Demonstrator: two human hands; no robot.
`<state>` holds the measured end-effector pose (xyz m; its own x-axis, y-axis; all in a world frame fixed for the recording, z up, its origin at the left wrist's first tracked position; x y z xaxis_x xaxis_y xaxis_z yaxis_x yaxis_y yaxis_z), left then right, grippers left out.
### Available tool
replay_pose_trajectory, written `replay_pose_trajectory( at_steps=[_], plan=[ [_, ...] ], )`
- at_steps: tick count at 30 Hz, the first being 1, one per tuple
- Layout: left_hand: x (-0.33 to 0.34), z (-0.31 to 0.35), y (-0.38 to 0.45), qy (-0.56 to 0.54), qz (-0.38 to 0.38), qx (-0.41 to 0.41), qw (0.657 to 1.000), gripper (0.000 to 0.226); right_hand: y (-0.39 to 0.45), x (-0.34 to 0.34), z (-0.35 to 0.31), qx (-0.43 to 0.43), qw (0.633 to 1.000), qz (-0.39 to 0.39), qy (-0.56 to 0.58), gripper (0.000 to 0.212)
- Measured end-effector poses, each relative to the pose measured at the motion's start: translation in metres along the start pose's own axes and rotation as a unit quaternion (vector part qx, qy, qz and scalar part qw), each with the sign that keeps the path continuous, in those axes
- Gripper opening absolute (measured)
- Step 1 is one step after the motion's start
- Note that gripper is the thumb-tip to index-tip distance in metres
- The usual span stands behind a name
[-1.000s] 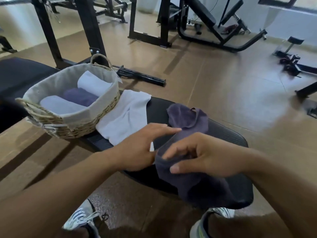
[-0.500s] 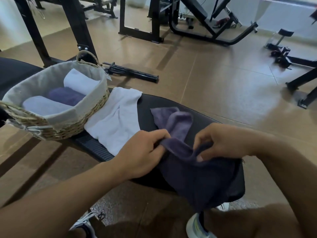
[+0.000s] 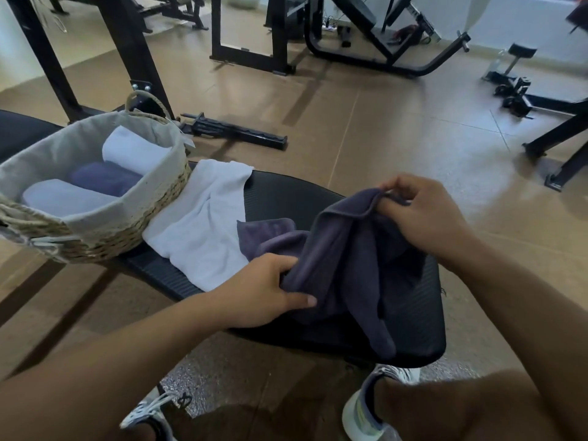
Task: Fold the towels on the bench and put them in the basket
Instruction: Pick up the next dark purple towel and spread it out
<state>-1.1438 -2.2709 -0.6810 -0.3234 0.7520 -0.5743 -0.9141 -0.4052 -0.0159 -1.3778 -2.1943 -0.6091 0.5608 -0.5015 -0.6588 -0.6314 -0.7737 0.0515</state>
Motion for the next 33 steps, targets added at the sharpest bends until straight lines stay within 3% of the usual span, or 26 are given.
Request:
replay_pose_trajectory(
  at_steps=[5,12,17,20,22,24,27,28,30,33],
  plan=[
    [-0.024,-0.005,0.008,0.053,0.16,-0.005,0.986,0.037,0.006,-0.022,0.004,0.039,0.986,0.143,0.07,0.016],
    [-0.071,0.007,0.006,0.014,0.318,-0.006,0.948,0.038,0.013,-0.03,0.011,0.051,0.982,0.177,0.037,0.013],
    [-0.097,0.002,-0.001,0.111,0.357,0.029,0.927,0.046,0.01,-0.034,0.005,0.002,0.958,0.273,0.094,0.015],
    [-0.101,-0.001,-0.004,0.164,0.331,0.013,0.929,0.061,0.011,-0.039,0.006,0.001,0.942,0.311,0.129,0.018],
    [-0.101,-0.008,-0.003,0.16,0.304,-0.033,0.939,0.069,0.016,-0.036,0.011,0.05,0.968,0.242,0.052,0.016],
    [-0.097,-0.014,-0.003,0.133,0.282,-0.1,0.945,0.068,0.02,-0.022,0.023,0.121,0.987,0.077,-0.069,0.012],
    [-0.089,-0.024,-0.003,0.097,0.234,-0.184,0.95,0.065,0.012,0.003,0.032,0.145,0.967,-0.125,-0.166,0.014],
    [-0.086,-0.024,-0.003,0.054,0.23,-0.196,0.952,0.066,0.008,0.008,0.028,0.139,0.969,-0.149,-0.139,0.015],
    [-0.081,-0.019,-0.002,-0.09,0.234,-0.183,0.951,0.069,-0.003,0.018,0.013,0.141,0.975,-0.17,0.018,0.016],
    [-0.07,-0.001,0.0,-0.241,0.213,-0.125,0.939,0.053,-0.022,0.037,-0.017,0.157,0.928,-0.205,0.268,0.022]
  ],
)
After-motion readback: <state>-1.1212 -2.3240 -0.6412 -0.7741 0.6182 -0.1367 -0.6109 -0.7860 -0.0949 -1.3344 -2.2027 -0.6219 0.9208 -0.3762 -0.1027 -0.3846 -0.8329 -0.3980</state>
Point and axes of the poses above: each hand's wrist, its own y-axis towards the middle knuckle, its own x-axis out of the palm, z = x × y, the point moved 3 cm from there along y, towards the middle knuckle, and after that the axes turned 10 degrees about x, right-handed, at the moved point
